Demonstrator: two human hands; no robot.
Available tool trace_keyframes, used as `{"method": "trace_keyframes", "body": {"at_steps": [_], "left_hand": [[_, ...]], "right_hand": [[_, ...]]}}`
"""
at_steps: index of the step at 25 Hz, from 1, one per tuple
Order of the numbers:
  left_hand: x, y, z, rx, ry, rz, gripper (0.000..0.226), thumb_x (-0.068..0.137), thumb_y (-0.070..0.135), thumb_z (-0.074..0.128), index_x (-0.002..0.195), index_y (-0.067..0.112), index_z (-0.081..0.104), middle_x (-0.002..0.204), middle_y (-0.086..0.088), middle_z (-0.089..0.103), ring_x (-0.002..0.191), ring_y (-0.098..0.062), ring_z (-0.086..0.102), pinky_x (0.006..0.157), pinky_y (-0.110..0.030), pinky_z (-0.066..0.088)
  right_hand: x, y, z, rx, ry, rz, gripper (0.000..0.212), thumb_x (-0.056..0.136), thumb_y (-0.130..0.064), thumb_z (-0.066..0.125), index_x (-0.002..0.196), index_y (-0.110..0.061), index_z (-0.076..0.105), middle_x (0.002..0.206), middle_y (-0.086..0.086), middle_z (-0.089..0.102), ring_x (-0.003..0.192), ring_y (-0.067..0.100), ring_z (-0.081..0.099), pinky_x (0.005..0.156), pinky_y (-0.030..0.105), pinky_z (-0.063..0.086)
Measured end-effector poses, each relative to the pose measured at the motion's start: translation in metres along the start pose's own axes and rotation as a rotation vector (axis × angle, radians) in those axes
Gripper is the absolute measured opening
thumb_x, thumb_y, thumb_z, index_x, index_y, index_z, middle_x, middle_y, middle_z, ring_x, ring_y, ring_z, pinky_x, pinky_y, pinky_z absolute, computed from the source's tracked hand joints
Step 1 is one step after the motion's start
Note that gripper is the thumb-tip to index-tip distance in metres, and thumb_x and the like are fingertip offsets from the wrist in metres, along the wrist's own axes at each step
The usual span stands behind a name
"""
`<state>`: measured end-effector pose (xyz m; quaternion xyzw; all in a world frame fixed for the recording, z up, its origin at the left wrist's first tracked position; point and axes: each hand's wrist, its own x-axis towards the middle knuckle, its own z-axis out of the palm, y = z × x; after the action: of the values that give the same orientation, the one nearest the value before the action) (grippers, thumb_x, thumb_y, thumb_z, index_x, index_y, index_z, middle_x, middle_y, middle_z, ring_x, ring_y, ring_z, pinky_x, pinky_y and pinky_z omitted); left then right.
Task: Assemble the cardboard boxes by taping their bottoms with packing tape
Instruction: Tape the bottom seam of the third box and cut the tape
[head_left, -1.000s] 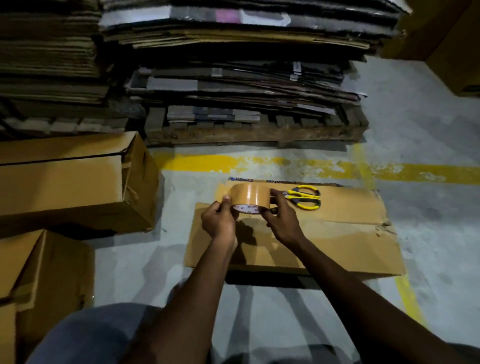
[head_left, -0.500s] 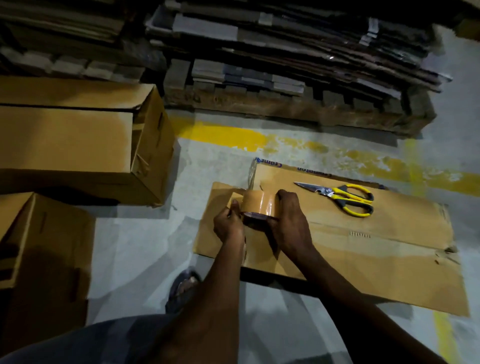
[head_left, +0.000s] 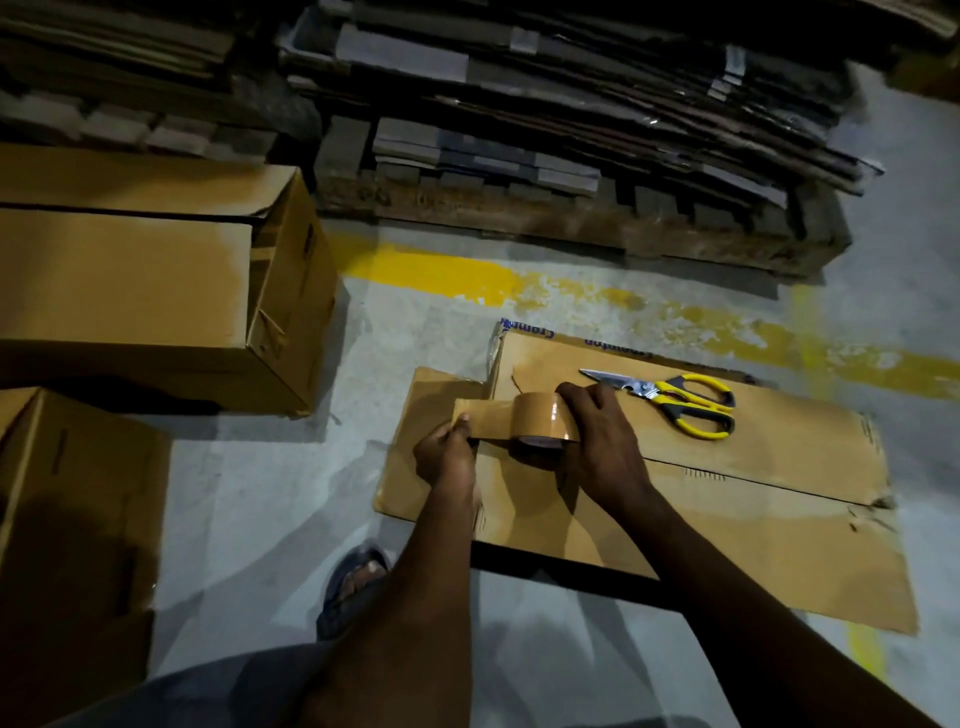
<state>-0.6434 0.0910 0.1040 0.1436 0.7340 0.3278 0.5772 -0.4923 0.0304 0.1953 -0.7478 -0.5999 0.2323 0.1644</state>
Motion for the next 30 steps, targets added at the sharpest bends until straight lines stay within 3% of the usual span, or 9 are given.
{"method": "trace_keyframes", "body": {"at_steps": [7,10,13,16,18,20,22,26,30], "left_hand": [[0.012,0.005,0.006,0.08,-0.011,-0.068,0.033,0.08,0.032,0.076,0.103,0.009,0.074,0.096,-0.011,0.074,0.094,-0.031,0.068,0.088,-0.044,0.055],[0.015,0.006,0.004,0.131,-0.023,-0.032,0.02,0.081,0.031,0.075,0.087,0.011,0.075,0.089,-0.01,0.074,0.087,-0.029,0.069,0.085,-0.044,0.056],[0.014,0.006,0.005,0.257,-0.003,0.013,0.024,0.082,0.033,0.073,0.074,0.01,0.073,0.082,-0.011,0.073,0.084,-0.032,0.069,0.079,-0.042,0.058],[0.015,0.002,-0.001,0.421,-0.054,-0.007,0.038,0.074,0.045,0.066,0.096,0.014,0.072,0.097,-0.01,0.072,0.088,-0.031,0.066,0.081,-0.042,0.057],[0.01,-0.004,-0.014,0.551,-0.051,-0.069,0.06,0.067,0.049,0.067,0.119,0.019,0.058,0.119,-0.014,0.06,0.1,-0.035,0.059,0.085,-0.041,0.052],[-0.002,-0.005,-0.021,0.625,0.02,0.153,0.056,0.081,0.029,0.066,0.133,0.022,0.048,0.133,-0.014,0.046,0.117,-0.037,0.05,0.092,-0.043,0.044],[-0.016,-0.002,-0.022,0.591,-0.062,0.515,0.052,0.087,0.014,0.055,0.139,0.016,0.048,0.14,-0.012,0.048,0.126,-0.032,0.047,0.102,-0.042,0.041],[-0.029,-0.008,-0.012,0.989,-0.451,0.827,0.072,0.092,0.034,0.042,0.154,0.016,0.011,0.162,-0.003,0.008,0.144,-0.026,0.021,0.114,-0.042,0.027],[-0.022,-0.016,-0.019,1.29,-0.373,0.952,0.078,0.089,0.057,0.019,0.154,0.023,-0.007,0.162,0.005,-0.009,0.142,-0.031,0.018,0.103,-0.056,0.037]], "right_hand": [[0.001,0.003,-0.001,-0.045,0.026,0.008,0.068,0.079,-0.042,0.038,0.145,-0.024,0.044,0.117,0.01,0.041,0.104,0.023,0.045,0.075,0.034,0.044],[0.006,0.005,0.003,-0.099,0.043,0.009,0.063,0.085,-0.014,0.054,0.145,-0.029,0.042,0.119,0.01,0.042,0.108,0.032,0.048,0.072,0.035,0.047],[0.007,0.001,-0.001,-0.116,0.027,0.024,0.064,0.083,-0.039,0.038,0.147,-0.032,0.041,0.12,0.011,0.042,0.108,0.032,0.047,0.072,0.038,0.049],[0.006,-0.001,-0.004,-0.115,0.012,0.034,0.085,0.07,-0.058,0.021,0.149,-0.032,0.038,0.123,0.012,0.041,0.11,0.03,0.045,0.075,0.037,0.047],[0.008,0.005,-0.002,-0.138,0.003,0.035,0.071,0.081,-0.05,0.039,0.149,-0.033,0.036,0.124,0.012,0.041,0.112,0.032,0.046,0.075,0.036,0.046],[0.011,0.013,0.002,-0.145,-0.002,0.023,0.065,0.09,-0.032,0.06,0.15,-0.036,0.034,0.123,0.01,0.04,0.112,0.029,0.047,0.074,0.035,0.046],[0.013,0.015,0.005,-0.069,-0.02,-0.002,0.072,0.087,-0.041,0.07,0.15,-0.038,0.033,0.12,0.007,0.04,0.109,0.022,0.045,0.076,0.034,0.045],[0.01,0.016,0.005,0.109,-0.001,-0.005,0.087,0.081,-0.025,0.076,0.153,-0.028,0.027,0.13,0.012,0.043,0.114,0.028,0.046,0.081,0.034,0.042],[0.009,0.013,0.004,0.168,-0.051,0.056,0.086,0.073,-0.026,0.071,0.149,-0.018,0.033,0.138,0.013,0.045,0.127,0.031,0.042,0.1,0.041,0.041]]}}
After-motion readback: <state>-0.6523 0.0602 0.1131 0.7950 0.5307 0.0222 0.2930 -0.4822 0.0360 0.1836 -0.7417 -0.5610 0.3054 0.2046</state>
